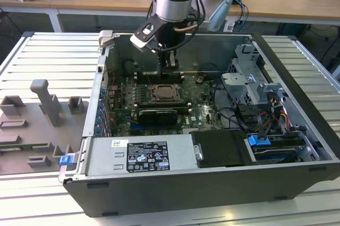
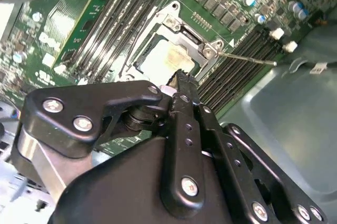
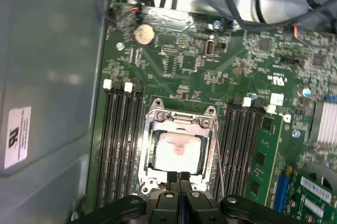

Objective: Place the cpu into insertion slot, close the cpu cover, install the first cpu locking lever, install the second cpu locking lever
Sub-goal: 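Install the first cpu locking lever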

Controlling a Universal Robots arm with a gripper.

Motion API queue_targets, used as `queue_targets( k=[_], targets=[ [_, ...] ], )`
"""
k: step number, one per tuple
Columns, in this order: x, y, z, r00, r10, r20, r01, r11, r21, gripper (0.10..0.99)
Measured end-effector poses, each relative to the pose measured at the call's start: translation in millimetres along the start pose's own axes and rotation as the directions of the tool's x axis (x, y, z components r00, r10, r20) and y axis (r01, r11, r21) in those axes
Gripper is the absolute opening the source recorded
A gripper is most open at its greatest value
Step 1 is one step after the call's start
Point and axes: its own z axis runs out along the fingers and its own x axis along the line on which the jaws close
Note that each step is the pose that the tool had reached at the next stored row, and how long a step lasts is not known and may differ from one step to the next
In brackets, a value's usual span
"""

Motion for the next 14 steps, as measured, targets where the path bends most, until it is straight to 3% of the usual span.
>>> queue_targets(
  k=[8,10,11,14],
  targets=[
    [0.0,0.0,0.0,0.9915,-0.13,0.0054,0.13,0.9915,0.001,0.106],
    [0.0,0.0,0.1,0.9733,-0.229,0.0094,0.229,0.9734,0.003,0.106],
    [0.0,0.0,0.0,0.9676,-0.252,0.0104,0.252,0.9677,0.003,0.106],
    [0.0,0.0,0.0,0.9627,-0.27,0.0111,0.27,0.9628,0.004,0.106]
  ],
)
